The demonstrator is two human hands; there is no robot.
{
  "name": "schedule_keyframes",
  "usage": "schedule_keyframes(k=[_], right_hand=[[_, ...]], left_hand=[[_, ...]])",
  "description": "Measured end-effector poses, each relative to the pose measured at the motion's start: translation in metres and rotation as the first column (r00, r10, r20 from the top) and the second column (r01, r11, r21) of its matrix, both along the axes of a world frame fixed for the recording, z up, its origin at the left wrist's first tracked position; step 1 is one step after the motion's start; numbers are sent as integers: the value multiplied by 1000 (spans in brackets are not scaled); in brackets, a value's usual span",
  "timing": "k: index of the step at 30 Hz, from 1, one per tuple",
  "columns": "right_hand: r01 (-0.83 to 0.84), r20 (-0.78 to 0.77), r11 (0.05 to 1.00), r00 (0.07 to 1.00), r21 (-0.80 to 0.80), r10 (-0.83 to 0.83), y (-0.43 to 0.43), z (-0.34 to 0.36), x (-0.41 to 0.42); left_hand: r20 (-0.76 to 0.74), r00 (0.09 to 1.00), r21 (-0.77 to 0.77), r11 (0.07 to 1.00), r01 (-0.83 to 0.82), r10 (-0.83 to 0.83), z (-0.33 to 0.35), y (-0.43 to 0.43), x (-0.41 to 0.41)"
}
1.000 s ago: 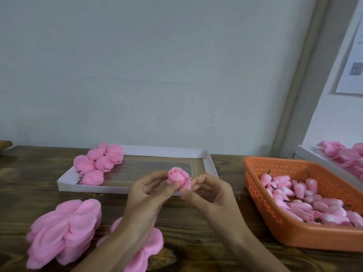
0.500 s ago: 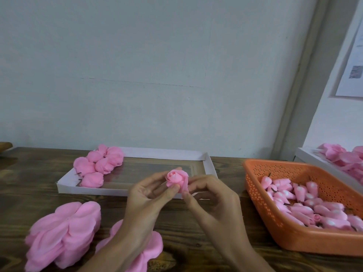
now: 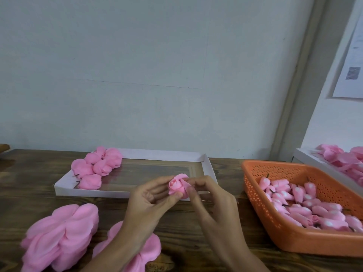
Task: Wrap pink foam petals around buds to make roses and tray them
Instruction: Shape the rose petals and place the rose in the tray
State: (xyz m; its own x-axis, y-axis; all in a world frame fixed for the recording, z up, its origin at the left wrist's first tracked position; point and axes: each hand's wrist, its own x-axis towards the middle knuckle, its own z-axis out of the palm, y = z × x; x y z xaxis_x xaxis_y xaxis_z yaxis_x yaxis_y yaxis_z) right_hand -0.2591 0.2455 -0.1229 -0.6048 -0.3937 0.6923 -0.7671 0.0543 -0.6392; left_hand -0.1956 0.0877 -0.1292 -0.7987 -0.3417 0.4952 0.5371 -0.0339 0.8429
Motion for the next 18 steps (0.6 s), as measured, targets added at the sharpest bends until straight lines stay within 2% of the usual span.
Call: schedule_keyframes(k=[2,5,8,15,18], right_hand=[[21,-42,1000,999,21,-20,0,1,1],[17,-58,1000,998,-26,-19,-3,1,3],[0,7,998,1000,-68,1,-3,1,3],[-230,144,969,959,-94,242,-2,4,3],[-226,197,967,949,-116,245,-5,1,3]], left_hand=[[2,1000,-8,1000,-1,1,-1,0,0],[-6,1000,-39,999,-10,9,-3,0,-1],[-12,1000,-45,999,-15,15,-2,1,-1],[34,999,-14,1000,-27,27,-6,-4,-3],[66,997,-28,999,-24,26,-7,-2,-4]])
